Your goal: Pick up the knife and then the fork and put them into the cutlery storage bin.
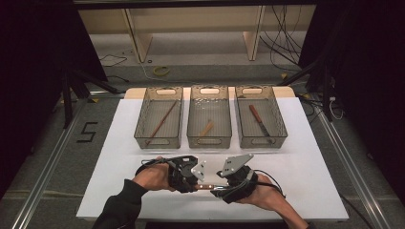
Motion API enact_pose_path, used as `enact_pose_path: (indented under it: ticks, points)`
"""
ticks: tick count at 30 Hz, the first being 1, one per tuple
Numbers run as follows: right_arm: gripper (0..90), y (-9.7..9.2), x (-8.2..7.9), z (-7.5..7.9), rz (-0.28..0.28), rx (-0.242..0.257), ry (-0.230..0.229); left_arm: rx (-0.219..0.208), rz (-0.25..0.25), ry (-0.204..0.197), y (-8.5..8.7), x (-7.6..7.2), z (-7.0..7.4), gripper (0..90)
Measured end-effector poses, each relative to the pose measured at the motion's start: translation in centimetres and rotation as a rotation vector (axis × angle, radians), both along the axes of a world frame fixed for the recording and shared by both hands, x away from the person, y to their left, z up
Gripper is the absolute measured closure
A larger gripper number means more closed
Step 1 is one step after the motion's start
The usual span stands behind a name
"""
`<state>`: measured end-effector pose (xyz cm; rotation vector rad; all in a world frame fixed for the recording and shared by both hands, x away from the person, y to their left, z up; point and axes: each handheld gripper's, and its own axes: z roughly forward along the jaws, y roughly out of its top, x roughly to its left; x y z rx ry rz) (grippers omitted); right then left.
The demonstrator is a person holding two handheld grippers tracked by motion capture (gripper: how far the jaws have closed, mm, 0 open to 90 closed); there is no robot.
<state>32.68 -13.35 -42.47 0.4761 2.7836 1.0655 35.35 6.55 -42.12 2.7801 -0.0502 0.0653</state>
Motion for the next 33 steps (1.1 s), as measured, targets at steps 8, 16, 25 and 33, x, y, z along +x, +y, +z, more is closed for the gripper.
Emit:
enact_pose_path:
  ticks: [8,16,25,33]
  points:
    - [46.1,1.2,0.0,-0.8,0.055,-0.059,0.013,-0.004,-0.019,-0.006,-0.3,-0.4,0.1,75.3]
    - [54.9,1.8,0.1,-1.1,0.080,-0.087,0.026,-0.017,-0.025,-0.001,-0.7,-0.8,0.0,75.2]
    - [63.9,2.1,-0.2,-1.5,0.105,-0.113,0.029,-0.015,-0.055,-0.009,-0.9,-1.2,0.4,75.2]
    - [75.1,2.0,-0.3,-1.6,0.158,-0.124,0.013,-0.010,-0.082,-0.014,-0.9,-1.1,0.5,75.1]
